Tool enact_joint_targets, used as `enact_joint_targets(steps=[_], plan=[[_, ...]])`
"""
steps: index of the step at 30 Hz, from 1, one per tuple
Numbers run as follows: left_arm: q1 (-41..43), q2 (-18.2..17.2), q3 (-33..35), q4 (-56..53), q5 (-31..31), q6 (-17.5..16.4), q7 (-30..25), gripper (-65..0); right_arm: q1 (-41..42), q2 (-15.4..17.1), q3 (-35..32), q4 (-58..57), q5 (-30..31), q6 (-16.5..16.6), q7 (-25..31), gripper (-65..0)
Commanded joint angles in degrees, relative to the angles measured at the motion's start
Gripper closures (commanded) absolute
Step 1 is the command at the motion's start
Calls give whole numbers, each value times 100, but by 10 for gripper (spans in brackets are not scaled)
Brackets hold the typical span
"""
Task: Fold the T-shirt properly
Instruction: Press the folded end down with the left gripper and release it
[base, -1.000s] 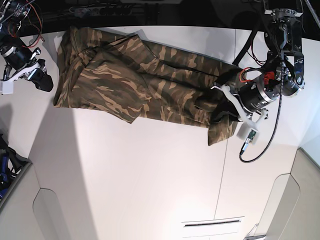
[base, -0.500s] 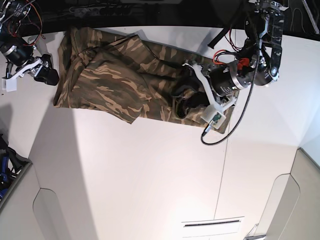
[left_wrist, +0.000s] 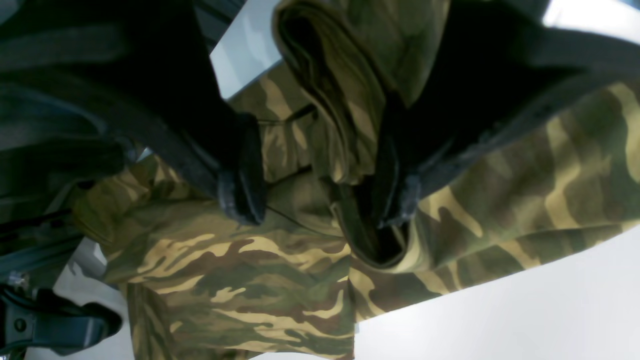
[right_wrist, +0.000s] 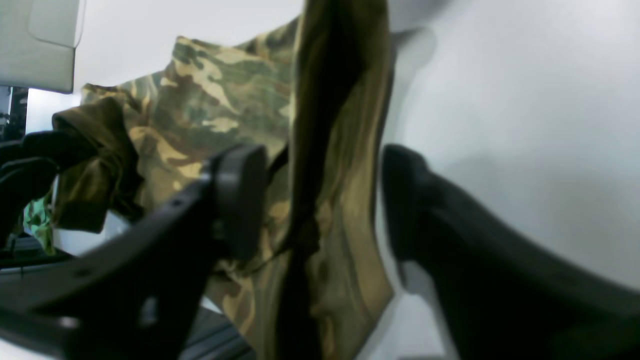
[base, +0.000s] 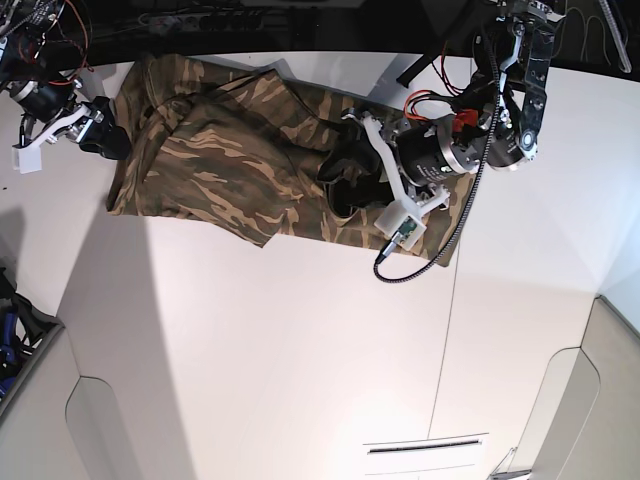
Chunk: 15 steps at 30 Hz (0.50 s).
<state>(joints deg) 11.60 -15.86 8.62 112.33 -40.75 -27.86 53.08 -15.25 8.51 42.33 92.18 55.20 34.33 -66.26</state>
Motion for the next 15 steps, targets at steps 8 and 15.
enact_joint_targets(steps=[8, 15], plan=[[-46, 210, -11, 96, -450, -28, -125, -372, 11, 79, -227, 44, -142, 42, 221, -411], [-68, 457, -15, 136, -605, -273, -96, -371, 13, -33, -695, -85, -308, 42, 378, -411]])
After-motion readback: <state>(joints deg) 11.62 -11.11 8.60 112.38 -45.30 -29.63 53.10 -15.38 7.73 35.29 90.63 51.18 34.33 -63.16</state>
